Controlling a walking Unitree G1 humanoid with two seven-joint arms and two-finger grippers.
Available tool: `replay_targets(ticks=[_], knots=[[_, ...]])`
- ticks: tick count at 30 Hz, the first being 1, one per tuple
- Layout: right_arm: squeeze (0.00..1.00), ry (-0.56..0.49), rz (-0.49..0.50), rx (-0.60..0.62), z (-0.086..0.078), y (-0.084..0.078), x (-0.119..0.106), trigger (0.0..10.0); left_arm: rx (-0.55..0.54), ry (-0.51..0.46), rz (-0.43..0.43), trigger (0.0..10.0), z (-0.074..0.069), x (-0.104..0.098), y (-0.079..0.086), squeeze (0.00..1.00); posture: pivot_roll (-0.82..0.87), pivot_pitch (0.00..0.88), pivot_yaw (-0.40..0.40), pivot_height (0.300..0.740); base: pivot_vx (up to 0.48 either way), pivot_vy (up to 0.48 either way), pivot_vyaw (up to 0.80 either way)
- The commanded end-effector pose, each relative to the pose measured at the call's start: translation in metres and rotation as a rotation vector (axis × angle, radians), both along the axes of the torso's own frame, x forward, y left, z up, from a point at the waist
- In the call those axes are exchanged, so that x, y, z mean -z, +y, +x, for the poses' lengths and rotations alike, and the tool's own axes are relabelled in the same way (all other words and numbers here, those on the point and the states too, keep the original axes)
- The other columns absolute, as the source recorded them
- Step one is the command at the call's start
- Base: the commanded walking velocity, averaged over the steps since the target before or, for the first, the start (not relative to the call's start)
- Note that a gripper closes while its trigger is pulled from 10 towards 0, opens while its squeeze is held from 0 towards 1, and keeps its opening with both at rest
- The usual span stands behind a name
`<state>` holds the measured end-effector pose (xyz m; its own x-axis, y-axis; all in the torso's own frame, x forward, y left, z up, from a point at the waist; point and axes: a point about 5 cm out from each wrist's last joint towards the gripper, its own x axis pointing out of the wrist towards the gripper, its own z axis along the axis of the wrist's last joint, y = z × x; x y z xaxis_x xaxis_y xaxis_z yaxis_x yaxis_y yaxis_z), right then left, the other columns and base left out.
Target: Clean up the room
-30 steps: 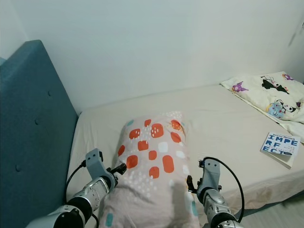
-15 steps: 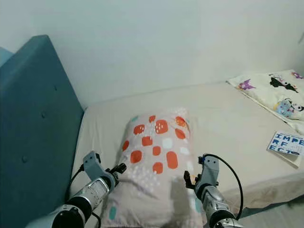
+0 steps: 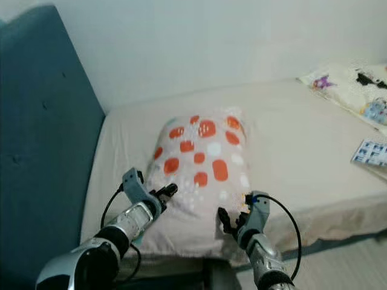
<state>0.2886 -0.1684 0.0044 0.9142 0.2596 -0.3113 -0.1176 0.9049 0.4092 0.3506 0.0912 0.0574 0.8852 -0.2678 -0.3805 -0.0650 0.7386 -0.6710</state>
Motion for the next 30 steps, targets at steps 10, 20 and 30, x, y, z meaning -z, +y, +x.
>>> replay_targets(ticks=[10, 20, 30], knots=[[0.00, -0.211, 0.181, -0.090, -0.016, 0.015, -0.026, 10.0, 0.035, -0.127, 0.071, 10.0, 0.022, -0.035, -0.001, 0.00, -0.25, 0.271, 0.060, 0.580, 0.000, 0.000, 0.00], [0.00, -0.197, 0.162, -0.127, -0.035, 0.012, -0.024, 10.0, 0.012, -0.444, 0.246, 10.0, 0.051, -0.102, 0.029, 0.00, -0.25, 0.295, 0.055, 0.580, 0.000, 0.000, 0.00], [0.00, -0.131, 0.150, -0.086, -0.050, 0.010, -0.019, 10.0, 0.106, -0.403, 0.592, 10.0, 0.042, -0.078, 0.056, 0.00, -0.27, 0.325, 0.049, 0.580, 0.000, 0.000, 0.00]])
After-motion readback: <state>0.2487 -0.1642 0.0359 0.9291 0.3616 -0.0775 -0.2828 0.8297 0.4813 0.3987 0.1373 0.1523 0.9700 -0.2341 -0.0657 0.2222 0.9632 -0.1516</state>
